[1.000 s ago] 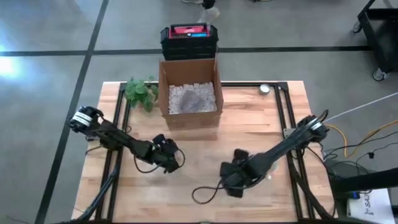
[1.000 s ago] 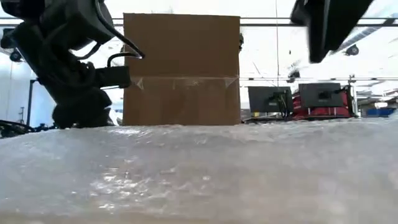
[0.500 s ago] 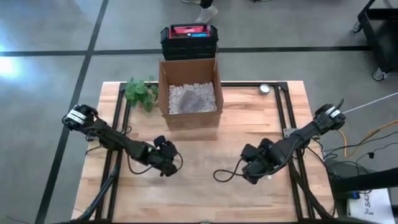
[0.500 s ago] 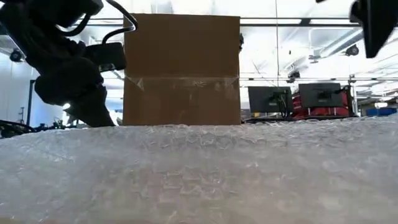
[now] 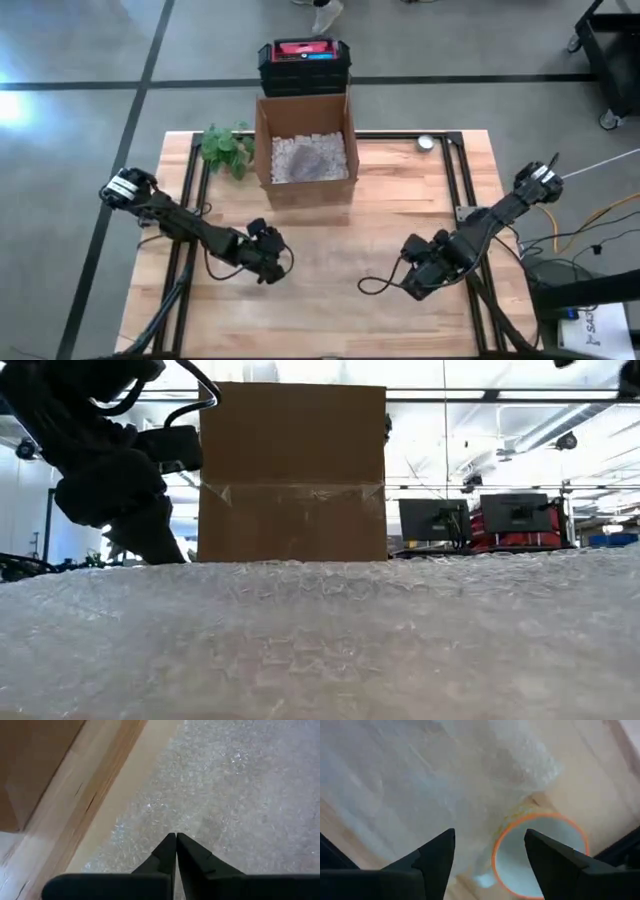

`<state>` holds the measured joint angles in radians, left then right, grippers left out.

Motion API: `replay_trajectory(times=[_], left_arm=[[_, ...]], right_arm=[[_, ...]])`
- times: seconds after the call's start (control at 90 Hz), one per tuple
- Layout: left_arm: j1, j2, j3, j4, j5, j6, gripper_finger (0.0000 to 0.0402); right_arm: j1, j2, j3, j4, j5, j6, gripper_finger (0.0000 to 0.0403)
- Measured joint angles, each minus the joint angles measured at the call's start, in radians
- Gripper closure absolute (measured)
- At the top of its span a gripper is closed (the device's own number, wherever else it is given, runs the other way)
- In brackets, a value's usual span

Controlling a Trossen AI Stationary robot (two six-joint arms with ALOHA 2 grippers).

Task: Wrap mug
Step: Wrap the yellow mug using the bubble wrap

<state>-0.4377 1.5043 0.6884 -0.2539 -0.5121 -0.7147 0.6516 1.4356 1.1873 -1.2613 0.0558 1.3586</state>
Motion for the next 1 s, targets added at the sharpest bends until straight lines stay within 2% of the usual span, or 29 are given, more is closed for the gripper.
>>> replay_trajectory(times=[0.144, 0.322, 0.411, 0.511, 0.6, 0.644, 0.833, 1.0], left_arm=[[0.000, 0.000, 0.000, 0.000, 0.000, 0.000, 0.0402], [0.000, 0.000, 0.000, 0.000, 0.000, 0.004, 0.0402], [0.000, 0.000, 0.000, 0.000, 0.000, 0.004, 0.0402], [0.000, 0.000, 0.001, 0.000, 0.003, 0.003, 0.0402], [0.000, 0.000, 0.001, 0.000, 0.005, 0.002, 0.0402], [0.000, 0.000, 0.001, 0.000, 0.005, 0.002, 0.0402], [0.000, 0.000, 0.001, 0.001, 0.006, 0.000, 0.0402], [0.000, -0.001, 0.009, -0.002, 0.006, 0.008, 0.0402]], right_arm=[[0.024, 0.000, -0.077, 0.045, -0.049, 0.061, 0.0198], [0.030, 0.000, -0.175, 0.167, -0.062, 0.038, 0.0217], [0.030, 0.001, -0.197, 0.166, -0.060, 0.010, 0.0251], [0.030, -0.007, -0.197, 0.166, -0.060, -0.049, 0.0316], [0.030, -0.019, -0.169, 0.144, -0.058, -0.102, 0.0379], [0.030, -0.022, -0.147, 0.114, -0.059, -0.129, 0.0391], [0.030, -0.024, -0.004, -0.091, -0.046, -0.161, 0.0388], [0.026, -0.016, 0.123, -0.070, 0.035, -0.248, 0.0397]])
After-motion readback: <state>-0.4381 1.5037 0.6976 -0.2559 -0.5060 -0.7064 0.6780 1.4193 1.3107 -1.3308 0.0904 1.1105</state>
